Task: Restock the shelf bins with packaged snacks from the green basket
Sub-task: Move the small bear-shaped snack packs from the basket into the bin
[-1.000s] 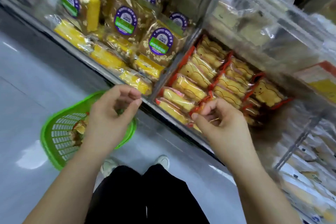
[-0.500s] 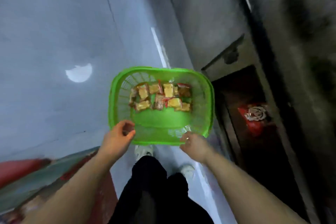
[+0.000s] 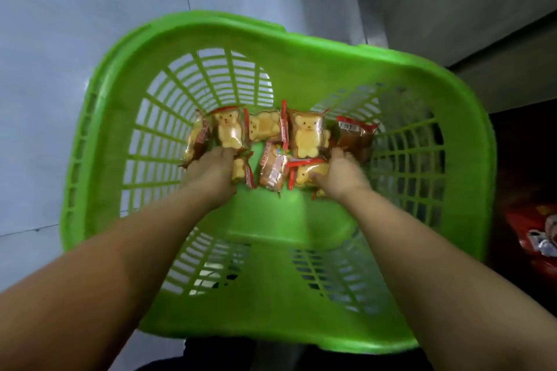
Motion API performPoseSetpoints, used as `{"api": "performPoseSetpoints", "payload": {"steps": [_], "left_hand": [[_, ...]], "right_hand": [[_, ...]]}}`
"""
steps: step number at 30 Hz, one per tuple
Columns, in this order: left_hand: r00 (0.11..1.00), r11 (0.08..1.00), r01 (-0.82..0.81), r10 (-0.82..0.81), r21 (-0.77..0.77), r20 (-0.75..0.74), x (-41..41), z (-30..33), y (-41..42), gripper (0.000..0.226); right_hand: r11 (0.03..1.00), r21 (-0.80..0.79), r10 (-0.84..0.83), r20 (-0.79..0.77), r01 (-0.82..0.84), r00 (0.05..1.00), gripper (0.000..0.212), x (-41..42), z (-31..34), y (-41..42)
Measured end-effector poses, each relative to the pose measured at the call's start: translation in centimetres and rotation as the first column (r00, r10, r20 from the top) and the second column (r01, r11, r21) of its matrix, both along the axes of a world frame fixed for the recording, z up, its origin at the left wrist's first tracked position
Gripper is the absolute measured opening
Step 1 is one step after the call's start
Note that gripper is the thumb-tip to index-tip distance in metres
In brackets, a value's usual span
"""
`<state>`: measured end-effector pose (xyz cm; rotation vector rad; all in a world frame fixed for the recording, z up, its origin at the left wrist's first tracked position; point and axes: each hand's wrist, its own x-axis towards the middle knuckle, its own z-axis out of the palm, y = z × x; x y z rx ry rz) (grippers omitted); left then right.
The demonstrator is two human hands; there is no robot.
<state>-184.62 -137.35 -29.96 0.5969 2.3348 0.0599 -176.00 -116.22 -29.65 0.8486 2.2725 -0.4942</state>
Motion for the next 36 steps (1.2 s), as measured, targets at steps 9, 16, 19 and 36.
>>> {"api": "performPoseSetpoints", "payload": {"steps": [9,16,19,36], "left_hand": [[0.987,0.945,0.112,-0.143,-0.307,-0.079,-0.5,-1.2,0.7,0.066],[0.624,0.742,-0.649,0.392,0.169,0.676,-0.5,1.8,3.6,0.035],[0.764,0.842,-0.514,0.363,0.165,0.533,1.0,0.4,4.5,0.052],[0.487,0.415,-0.861,0.509,0.293,0.71,5.2,12.6,3.6,0.015]], "right_hand": [[0.982,-0.189,0.02,0.064,-0.007,0.998,0.054,0.1,1.5,2.9],[0.977,-0.033,0.214,0.155,-0.212,0.964,0.091,2.3,-0.4,1.5],[0.983,-0.03,0.181,0.197,-0.179,0.964,0.099,2.2,-0.9,1.5],[0.614,-0.453,-0.691,0.089,0.647,0.717,0.062,4.9,10.8,-2.4]]}}
